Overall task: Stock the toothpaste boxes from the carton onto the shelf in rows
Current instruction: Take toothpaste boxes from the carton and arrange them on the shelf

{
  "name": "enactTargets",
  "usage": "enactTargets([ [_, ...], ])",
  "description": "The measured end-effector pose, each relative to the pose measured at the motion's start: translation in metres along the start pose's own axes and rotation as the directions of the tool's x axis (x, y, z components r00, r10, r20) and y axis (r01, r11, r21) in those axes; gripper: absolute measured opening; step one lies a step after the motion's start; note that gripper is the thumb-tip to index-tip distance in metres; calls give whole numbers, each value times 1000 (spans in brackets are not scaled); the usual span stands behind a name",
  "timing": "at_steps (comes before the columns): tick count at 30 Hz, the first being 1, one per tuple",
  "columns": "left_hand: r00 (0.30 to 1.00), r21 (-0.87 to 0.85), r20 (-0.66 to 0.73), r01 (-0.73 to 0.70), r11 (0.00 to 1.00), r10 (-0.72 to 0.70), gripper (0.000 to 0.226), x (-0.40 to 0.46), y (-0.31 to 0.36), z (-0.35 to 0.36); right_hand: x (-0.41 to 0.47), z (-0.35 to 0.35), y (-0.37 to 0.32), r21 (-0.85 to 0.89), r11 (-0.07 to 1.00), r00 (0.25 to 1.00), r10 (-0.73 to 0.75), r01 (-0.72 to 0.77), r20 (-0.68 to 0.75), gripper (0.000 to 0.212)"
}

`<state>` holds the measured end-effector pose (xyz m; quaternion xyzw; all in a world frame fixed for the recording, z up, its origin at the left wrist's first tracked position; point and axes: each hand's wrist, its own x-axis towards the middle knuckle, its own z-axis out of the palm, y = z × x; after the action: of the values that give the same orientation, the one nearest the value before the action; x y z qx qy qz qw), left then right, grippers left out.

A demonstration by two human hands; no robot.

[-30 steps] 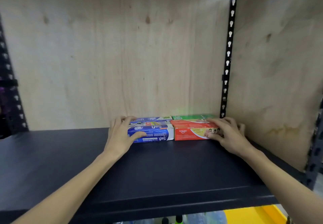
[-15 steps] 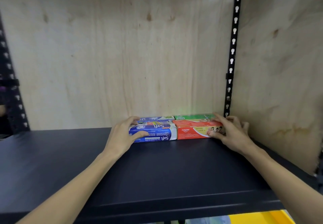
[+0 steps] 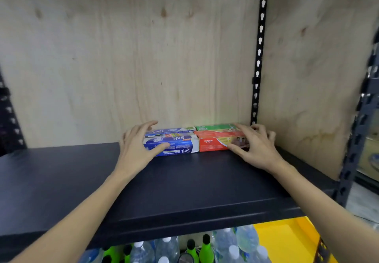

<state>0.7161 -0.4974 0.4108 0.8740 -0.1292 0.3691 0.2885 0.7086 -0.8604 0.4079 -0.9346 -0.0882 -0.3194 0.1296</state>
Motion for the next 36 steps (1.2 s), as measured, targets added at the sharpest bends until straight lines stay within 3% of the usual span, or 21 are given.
enactTargets([
  [9,999,-96,23,-42,995,44,75,-53,35,-38,-62,-31,-49,104,995,998,-3,10,-68,76],
  [13,990,-203,110,-64,977,88,75,-75,51,-61,-93,-40,-67,208,977,996,68,-56,-51,69],
  [17,983,-225,179,8,974,33,75,-106,61,-75,-130,-44,-88,310,947,993,104,-81,-60,67],
  [19,987,-184,157,-13,983,42,73,-134,67,-79,-154,-43,-104,384,918,988,136,-96,-78,65],
  [22,991,-106,73,-103,989,111,64,-188,70,-81,-199,-30,-128,364,930,981,122,-59,-151,60],
  [25,991,-98,-48,-132,986,128,58,-250,61,-77,-249,-6,-151,381,924,977,111,-34,-184,64],
  [27,994,-97,-48,-105,990,101,55,-293,47,-69,-285,16,-164,405,913,973,138,-52,-186,66],
  [31,988,-83,147,66,994,-53,54,-376,4,-51,-361,72,-180,414,898,987,157,-150,16,68],
  [36,888,76,361,277,958,-286,50,-465,-51,-42,-445,143,-177,352,904,944,136,-243,301,68],
])
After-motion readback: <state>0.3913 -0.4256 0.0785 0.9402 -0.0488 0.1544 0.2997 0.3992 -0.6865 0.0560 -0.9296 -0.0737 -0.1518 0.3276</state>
